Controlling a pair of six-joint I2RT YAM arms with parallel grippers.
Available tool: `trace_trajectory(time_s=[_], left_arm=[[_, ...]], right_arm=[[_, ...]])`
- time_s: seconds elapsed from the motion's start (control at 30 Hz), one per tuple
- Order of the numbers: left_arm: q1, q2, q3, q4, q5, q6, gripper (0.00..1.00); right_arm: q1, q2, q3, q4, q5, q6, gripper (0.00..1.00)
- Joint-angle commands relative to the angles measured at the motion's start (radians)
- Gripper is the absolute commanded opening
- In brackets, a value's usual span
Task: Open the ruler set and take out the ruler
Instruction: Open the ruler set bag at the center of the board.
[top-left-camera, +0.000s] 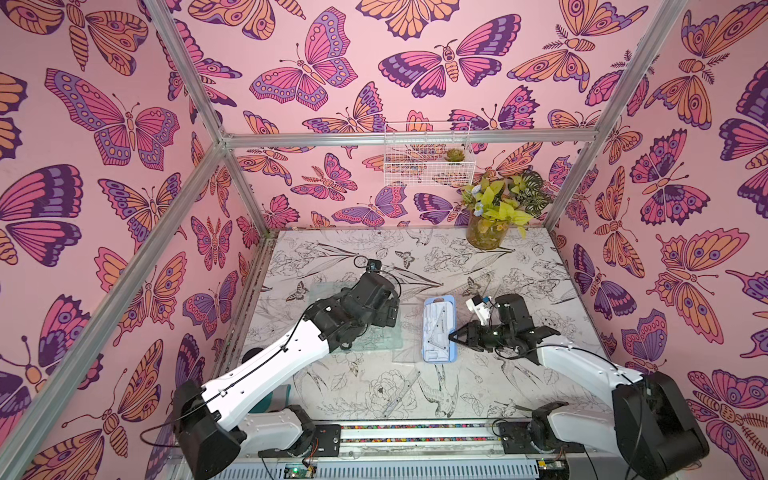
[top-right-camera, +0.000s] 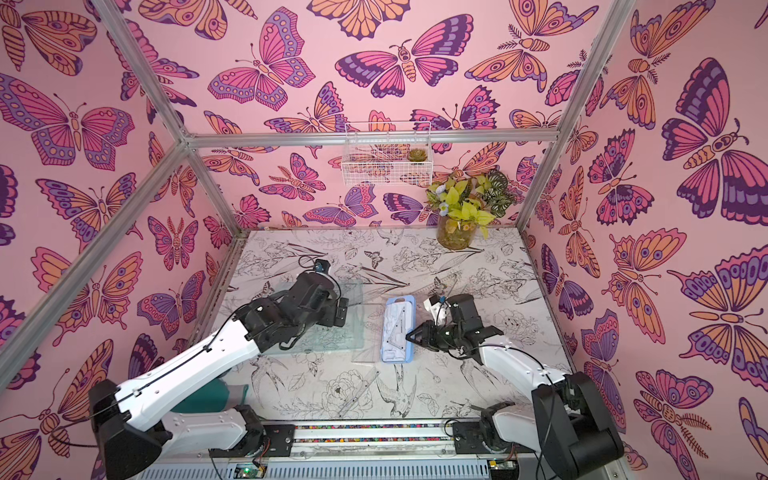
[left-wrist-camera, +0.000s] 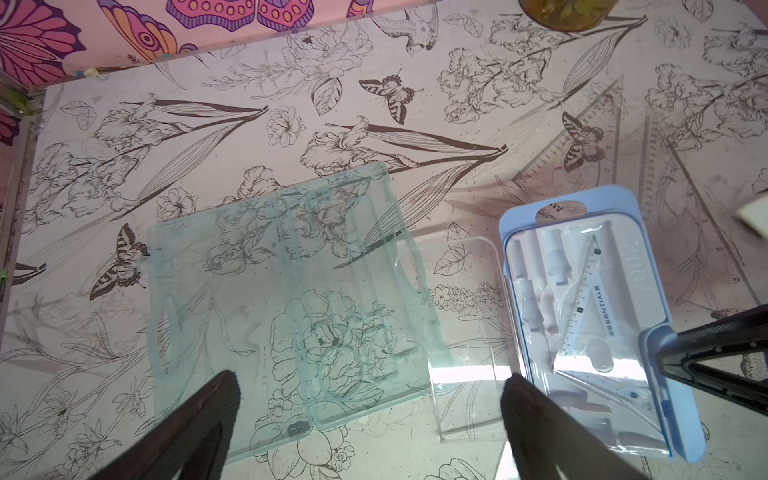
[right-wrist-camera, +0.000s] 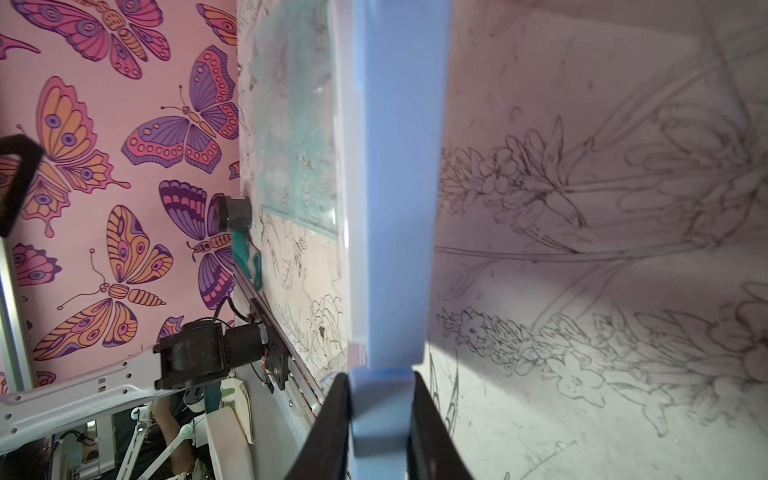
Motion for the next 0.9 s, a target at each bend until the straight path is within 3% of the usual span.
trace_trajectory(time_s=[0.0, 0.27, 0.37, 0.47, 0.57, 0.77, 0.87], left_arm=[[0.013, -0.021, -0.019, -0.026, -0.022, -0.009, 1.00], [0.020, -0.025, -0.004, -0.027, -0.021, 0.004, 1.00], [0.027, -0.036, 0.000, -0.031, -0.019, 0.011, 1.00], [0.042, -0.055, -0.003, -0.033, -0.009, 0.007, 1.00], [0.061, -0.080, -0.014, -0.032, 0.012, -0.011, 1.00], [0.074, -0.152, -0.070, 0.032, 0.085, -0.014, 1.00], [0.075, -0.193, -0.108, 0.067, 0.177, -0.002, 1.00]], right_arm=[[0.002, 0.030, -0.007, 0.048, -0.020, 0.008, 0.00], [0.002, 0.074, 0.002, 0.028, 0.024, -0.027, 0.02], [0.002, 0.087, 0.014, 0.000, 0.049, -0.044, 0.18], [0.002, 0.084, 0.031, -0.034, 0.075, -0.060, 0.44], [0.003, 0.060, 0.048, -0.066, 0.085, -0.068, 0.58], [0.006, -0.025, 0.089, -0.161, 0.162, -0.097, 0.72], [0.007, -0.076, 0.112, -0.217, 0.189, -0.111, 0.75]])
